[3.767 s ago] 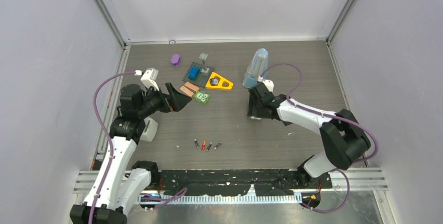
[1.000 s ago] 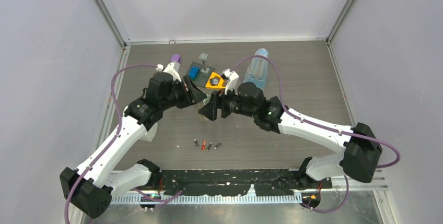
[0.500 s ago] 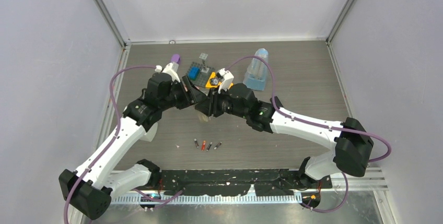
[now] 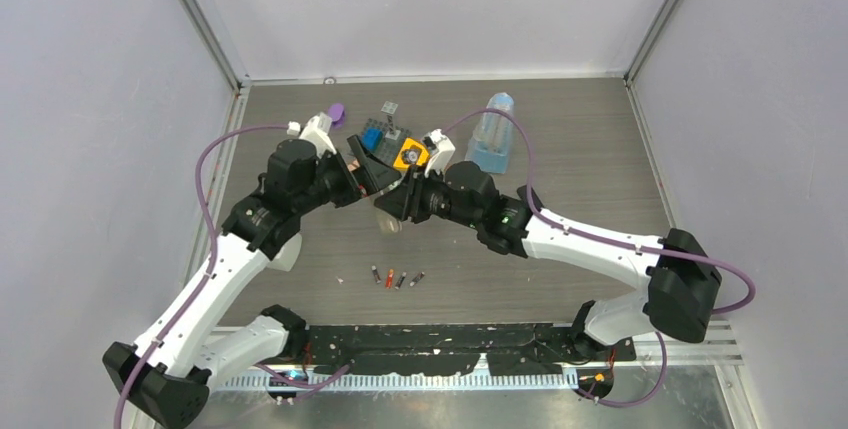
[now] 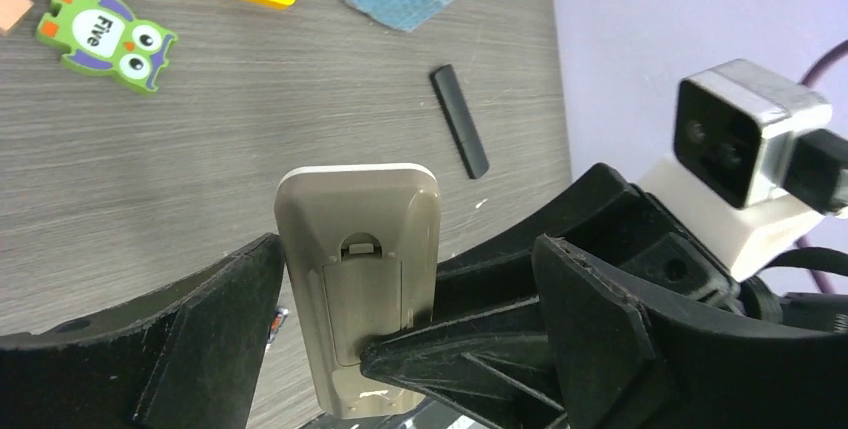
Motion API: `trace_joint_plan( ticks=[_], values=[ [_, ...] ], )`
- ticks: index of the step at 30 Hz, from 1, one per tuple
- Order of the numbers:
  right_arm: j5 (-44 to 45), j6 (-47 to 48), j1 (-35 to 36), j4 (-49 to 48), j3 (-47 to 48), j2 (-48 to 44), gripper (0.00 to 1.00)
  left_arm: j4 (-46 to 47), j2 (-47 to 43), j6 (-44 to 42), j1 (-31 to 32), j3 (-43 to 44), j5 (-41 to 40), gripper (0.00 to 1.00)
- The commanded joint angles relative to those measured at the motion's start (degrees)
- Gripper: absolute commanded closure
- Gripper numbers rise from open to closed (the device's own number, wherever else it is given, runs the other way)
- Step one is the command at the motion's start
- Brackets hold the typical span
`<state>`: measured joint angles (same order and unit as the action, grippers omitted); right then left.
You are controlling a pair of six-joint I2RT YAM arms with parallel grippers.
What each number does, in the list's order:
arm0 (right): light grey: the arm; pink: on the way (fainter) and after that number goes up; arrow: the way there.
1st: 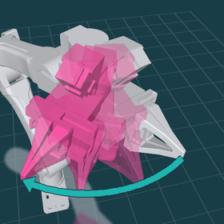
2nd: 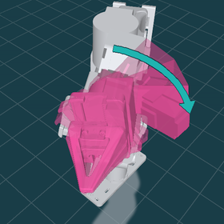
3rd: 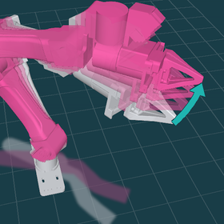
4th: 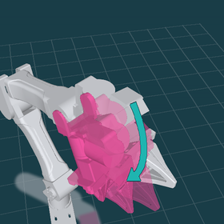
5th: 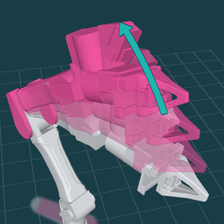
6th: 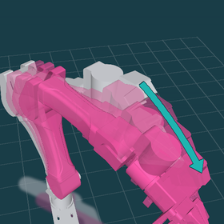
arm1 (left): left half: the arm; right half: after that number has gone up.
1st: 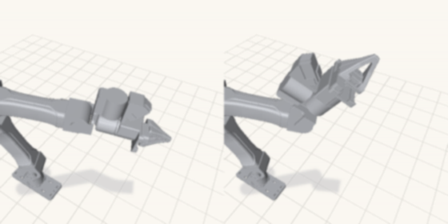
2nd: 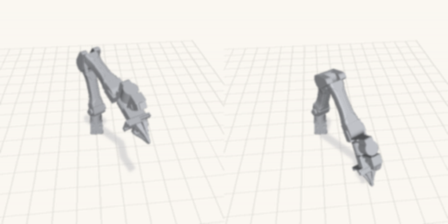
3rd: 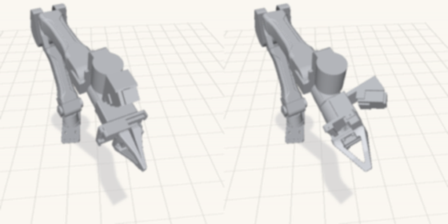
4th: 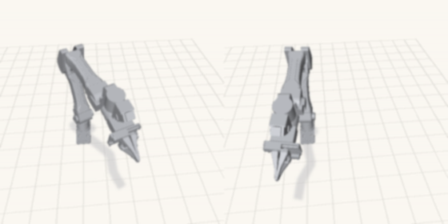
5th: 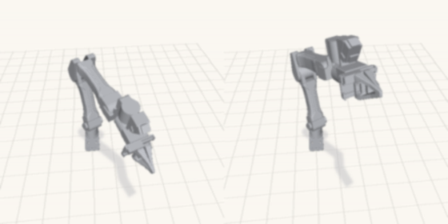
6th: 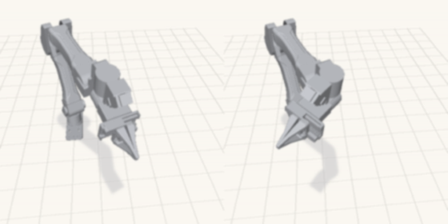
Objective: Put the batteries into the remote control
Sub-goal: Adjust the remote control.
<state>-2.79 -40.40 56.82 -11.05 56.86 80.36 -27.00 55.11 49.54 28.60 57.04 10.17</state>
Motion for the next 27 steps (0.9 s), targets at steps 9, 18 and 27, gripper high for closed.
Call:
trace_joint_plan(
  ticks=[9, 18, 27],
  values=[
    [0.88, -14.85, -2.65, -14.13, -6.97, -9.21, 0.94, 21.98, -11.23, 1.31, -0.39, -8.00, 7.00, 0.00],
    [-0.35, -29.40, -7.00, -33.44, -11.47, -12.52, 0.93, 29.89, -14.84, 6.04, -0.43, -11.42, 10.95, 0.02],
    [-1.03, -36.07, -7.01, -46.35, -11.14, -8.51, 0.89, 52.21, -9.80, 17.18, -0.34, -16.57, 20.74, 0.19]
  ],
)
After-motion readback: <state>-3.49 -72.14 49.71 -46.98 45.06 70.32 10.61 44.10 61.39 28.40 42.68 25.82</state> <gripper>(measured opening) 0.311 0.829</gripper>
